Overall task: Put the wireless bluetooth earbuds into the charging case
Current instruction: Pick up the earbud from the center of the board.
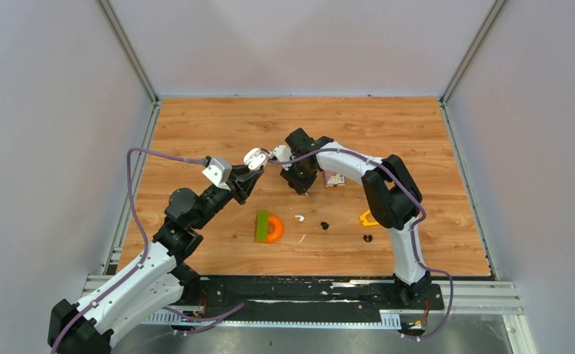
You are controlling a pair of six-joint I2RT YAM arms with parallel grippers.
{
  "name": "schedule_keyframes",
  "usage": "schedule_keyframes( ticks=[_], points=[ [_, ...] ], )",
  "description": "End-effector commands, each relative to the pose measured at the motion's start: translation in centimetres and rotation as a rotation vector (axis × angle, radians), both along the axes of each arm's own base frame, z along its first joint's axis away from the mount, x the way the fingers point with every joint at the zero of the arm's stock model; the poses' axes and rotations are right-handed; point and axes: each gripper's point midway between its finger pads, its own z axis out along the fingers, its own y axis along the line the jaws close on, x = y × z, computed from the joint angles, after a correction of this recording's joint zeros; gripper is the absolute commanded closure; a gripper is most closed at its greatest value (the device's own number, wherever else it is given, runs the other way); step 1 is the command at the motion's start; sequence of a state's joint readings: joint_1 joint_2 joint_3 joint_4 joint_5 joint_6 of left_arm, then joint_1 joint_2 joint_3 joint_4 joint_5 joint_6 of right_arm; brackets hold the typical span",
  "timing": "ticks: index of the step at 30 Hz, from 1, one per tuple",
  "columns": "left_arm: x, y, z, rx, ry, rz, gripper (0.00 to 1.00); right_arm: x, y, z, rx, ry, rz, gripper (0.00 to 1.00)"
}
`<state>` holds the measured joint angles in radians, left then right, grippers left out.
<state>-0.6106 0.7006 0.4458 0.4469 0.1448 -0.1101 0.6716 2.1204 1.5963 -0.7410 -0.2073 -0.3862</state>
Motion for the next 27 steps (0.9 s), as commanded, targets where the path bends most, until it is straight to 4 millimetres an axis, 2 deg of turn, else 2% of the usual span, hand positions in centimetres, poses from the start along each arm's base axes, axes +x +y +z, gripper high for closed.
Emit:
schedule_keyframes(
  ticks=[1,10,15,18,24,27],
  points=[
    [0.0,0.2,1.5,-0.034,-0.045,0.006,1.00,-0.6,-0.6,-0.4,-0.054,-0.004,0.006,0.75],
    [0.0,0.2,1.5,-0.036,-0.043,0.005,1.00,-1.1,-1.3,-1.0,-0.118,-0.029,0.019,0.79],
    [0.0,0.2,1.6,-0.038,-0.045,0.005,1.00,-1.5,-1.5,-1.1,-0.119,-0.018,0.021,0.91],
    [0.0,0.2,1.5,-0.037,-0.044,0.007,1.00,-1.4,-1.1,0.5,-0.081,-0.030,0.016,0.93],
    [-0.2,-0.2,1.4,-0.031,-0.046,-0.020,1.00,-0.6,-1.3,6.2,0.060,-0.055,-0.025,0.93],
    [-0.2,-0.5,1.3,-0.031,-0.040,-0.037,1.00,-0.5,-1.6,7.5,0.109,-0.038,-0.046,0.93]
  ],
)
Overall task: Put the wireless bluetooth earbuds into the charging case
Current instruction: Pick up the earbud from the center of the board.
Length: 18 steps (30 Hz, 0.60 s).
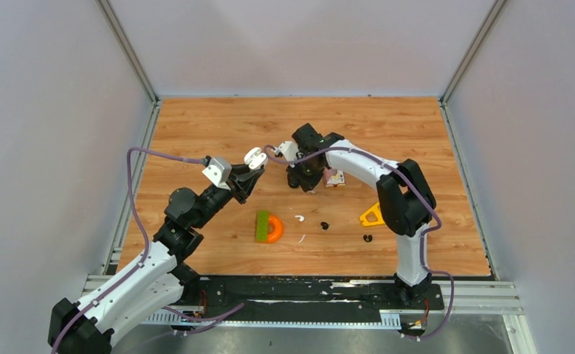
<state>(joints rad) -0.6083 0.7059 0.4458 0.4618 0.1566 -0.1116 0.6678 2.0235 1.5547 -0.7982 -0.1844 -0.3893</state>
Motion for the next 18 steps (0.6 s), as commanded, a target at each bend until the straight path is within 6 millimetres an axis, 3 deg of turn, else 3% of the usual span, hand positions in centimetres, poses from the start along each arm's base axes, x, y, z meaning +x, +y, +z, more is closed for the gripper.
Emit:
schedule_keyframes(
  ticks=[1,5,10,12,14,18],
  points=[
    [-0.2,-0.5,1.1,-0.028,-0.031,-0.034,1.00,0.6,-0.1,5.3,0.142,-0.021,-0.043,0.93],
    [-0.3,-0.9,0.8,-0.027,-0.022,-0.057,1.00,0.7,-0.3,6.8,0.225,0.001,-0.062,0.93],
    [-0.3,-1.3,0.4,-0.017,-0.013,-0.072,1.00,-0.1,0.3,11.2,0.416,0.013,-0.027,0.93],
    [-0.2,-1.4,0.3,-0.016,-0.010,-0.075,1.00,-0.3,0.3,12.0,0.444,-0.008,-0.021,0.93],
    [-0.2,-1.5,0.3,-0.015,-0.009,-0.077,1.00,-0.5,0.0,11.4,0.438,-0.008,-0.025,0.92],
    [-0.2,-1.5,0.3,-0.019,-0.007,-0.079,1.00,-1.4,-0.7,6.1,0.366,0.083,-0.045,0.92]
  ],
)
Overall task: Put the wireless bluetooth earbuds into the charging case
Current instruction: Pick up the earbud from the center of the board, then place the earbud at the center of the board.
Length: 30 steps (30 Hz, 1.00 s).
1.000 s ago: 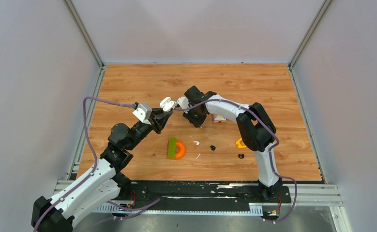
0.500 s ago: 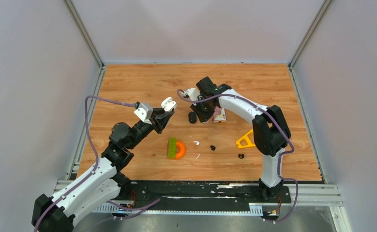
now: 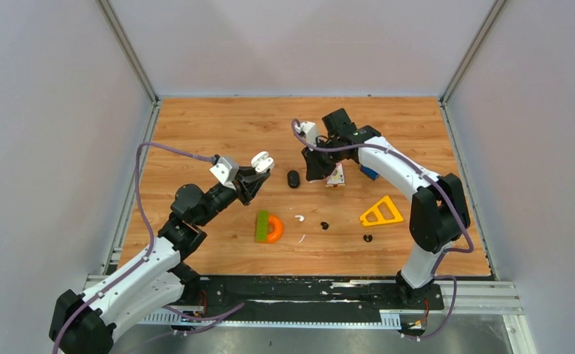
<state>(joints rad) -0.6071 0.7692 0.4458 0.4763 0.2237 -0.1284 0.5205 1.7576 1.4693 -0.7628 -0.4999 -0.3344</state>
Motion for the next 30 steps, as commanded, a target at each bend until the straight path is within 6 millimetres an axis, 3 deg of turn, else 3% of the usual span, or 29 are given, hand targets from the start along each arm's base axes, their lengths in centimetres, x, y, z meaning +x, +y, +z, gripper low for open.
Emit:
schedule_keyframes(
  ticks=[1,5,14,19,30],
  points=[
    [-0.2,-0.1,1.9,-0.046,-0.049,-0.012,1.00,-1.3,0.3,-4.8,-0.004,0.103,0.019,0.92],
    [-0.2,0.0,1.8,-0.042,-0.050,-0.008,1.00,-2.0,0.8,-8.1,-0.006,0.196,0.018,0.92],
    [-0.3,0.0,2.0,-0.046,-0.055,-0.011,1.00,-1.7,1.0,-10.4,-0.025,0.248,0.018,0.89],
    [-0.3,0.0,2.1,-0.048,-0.056,-0.014,1.00,-1.8,0.4,-10.6,-0.048,0.231,0.025,0.75],
    [-0.5,0.1,2.4,-0.054,-0.063,-0.016,1.00,-0.8,-1.3,-9.3,-0.074,0.148,0.041,0.69]
  ],
)
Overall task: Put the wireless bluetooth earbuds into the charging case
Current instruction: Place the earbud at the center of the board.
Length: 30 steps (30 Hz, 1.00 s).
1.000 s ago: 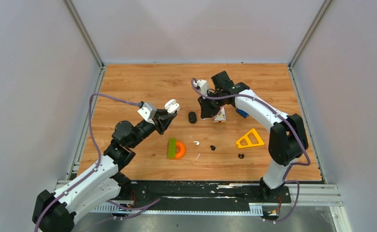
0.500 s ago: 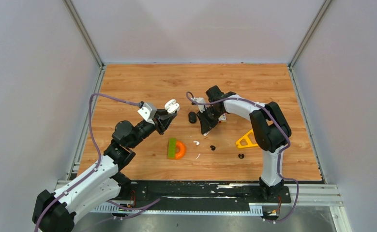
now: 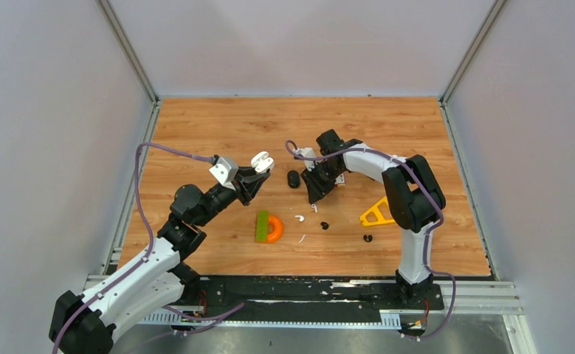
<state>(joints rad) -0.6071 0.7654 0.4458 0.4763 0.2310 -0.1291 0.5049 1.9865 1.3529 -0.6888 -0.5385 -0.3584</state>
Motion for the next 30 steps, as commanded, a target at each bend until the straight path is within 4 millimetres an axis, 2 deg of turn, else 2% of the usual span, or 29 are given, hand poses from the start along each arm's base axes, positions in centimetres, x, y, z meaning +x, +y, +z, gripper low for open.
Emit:
schedule_keyframes(
  ticks=[1,7,11,15,17,21,30],
  points=[
    [-0.4,0.2,2.3,-0.053,-0.060,-0.008,1.00,0.9,-0.1,2.4,0.038,-0.086,0.026,0.67],
    [-0.5,0.1,2.4,-0.054,-0.060,-0.012,1.00,0.5,-0.2,3.0,0.012,-0.025,-0.021,0.52],
    [-0.5,0.1,2.4,-0.054,-0.060,-0.013,1.00,0.4,-0.8,3.2,-0.071,-0.042,-0.080,0.48],
    [-0.4,0.1,2.3,-0.051,-0.060,-0.011,1.00,0.2,-0.7,3.0,-0.174,-0.085,-0.094,0.52],
    [-0.4,0.1,2.3,-0.049,-0.058,-0.011,1.00,0.1,-0.3,3.0,-0.192,-0.091,-0.103,0.57],
    [-0.3,0.0,2.2,-0.048,-0.056,-0.011,1.00,-0.2,0.5,2.6,-0.207,-0.089,-0.100,0.60],
    [-0.3,0.1,2.3,-0.049,-0.060,-0.010,1.00,-0.5,0.2,1.1,-0.301,-0.135,-0.098,0.65]
  ],
)
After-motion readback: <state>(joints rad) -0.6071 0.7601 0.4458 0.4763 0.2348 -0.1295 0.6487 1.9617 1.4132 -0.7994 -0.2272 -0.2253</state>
